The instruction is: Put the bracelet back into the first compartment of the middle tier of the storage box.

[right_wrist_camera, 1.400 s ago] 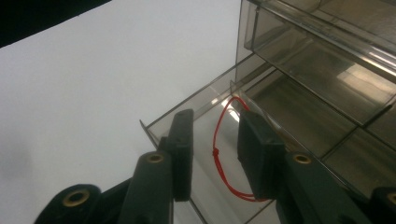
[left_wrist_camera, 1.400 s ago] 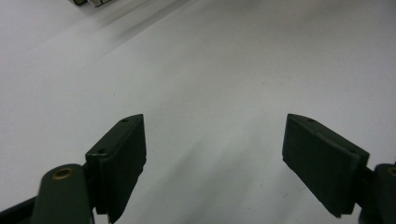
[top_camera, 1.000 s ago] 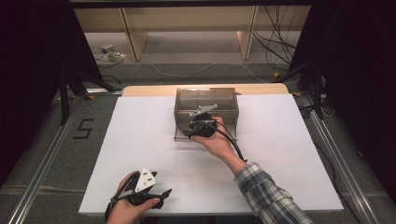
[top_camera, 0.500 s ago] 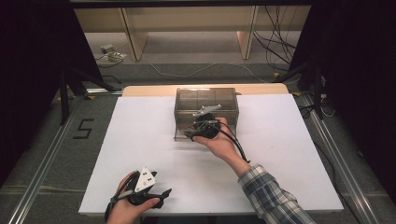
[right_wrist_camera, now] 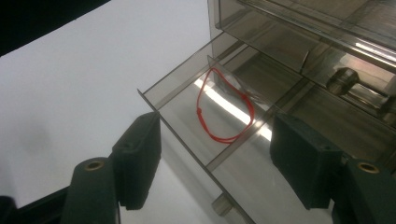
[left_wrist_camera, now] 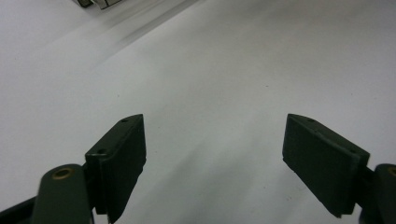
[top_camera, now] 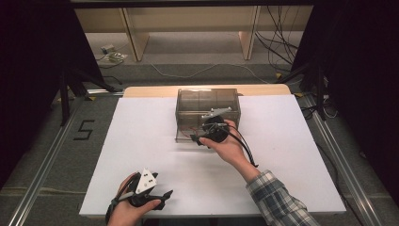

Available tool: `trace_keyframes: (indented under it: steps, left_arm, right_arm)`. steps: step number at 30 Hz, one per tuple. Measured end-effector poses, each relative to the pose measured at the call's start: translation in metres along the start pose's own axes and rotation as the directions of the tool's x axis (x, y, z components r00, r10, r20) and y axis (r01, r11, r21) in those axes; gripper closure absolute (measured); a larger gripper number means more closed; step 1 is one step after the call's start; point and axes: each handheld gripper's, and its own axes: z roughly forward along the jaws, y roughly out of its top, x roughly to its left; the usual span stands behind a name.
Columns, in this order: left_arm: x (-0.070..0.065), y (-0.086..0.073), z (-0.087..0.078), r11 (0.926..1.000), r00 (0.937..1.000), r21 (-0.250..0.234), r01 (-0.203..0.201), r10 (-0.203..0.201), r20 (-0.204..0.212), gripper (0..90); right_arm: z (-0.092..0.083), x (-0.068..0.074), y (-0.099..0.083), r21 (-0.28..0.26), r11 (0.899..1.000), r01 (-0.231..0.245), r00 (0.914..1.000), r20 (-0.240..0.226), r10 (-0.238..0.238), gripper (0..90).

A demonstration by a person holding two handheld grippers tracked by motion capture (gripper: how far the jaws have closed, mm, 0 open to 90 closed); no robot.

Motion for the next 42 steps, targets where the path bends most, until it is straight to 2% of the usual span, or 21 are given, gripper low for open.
trace_keyframes:
  steps: [25,42]
  left_arm:
    - [0.0,0.0,0.0,1.0,1.0,-0.005,0.003,-0.003,-0.006,21.4]
    - [0.0,0.001,0.0,0.9999,0.9999,-0.011,0.008,-0.008,-0.008,21.3]
  right_arm:
    - [-0.029,-0.009,-0.017,-0.035,0.999,-0.012,0.9999,0.009,0.013,28.2]
    - [-0.047,-0.014,-0.032,-0.036,0.999,-0.017,0.9995,0.025,0.018,25.0]
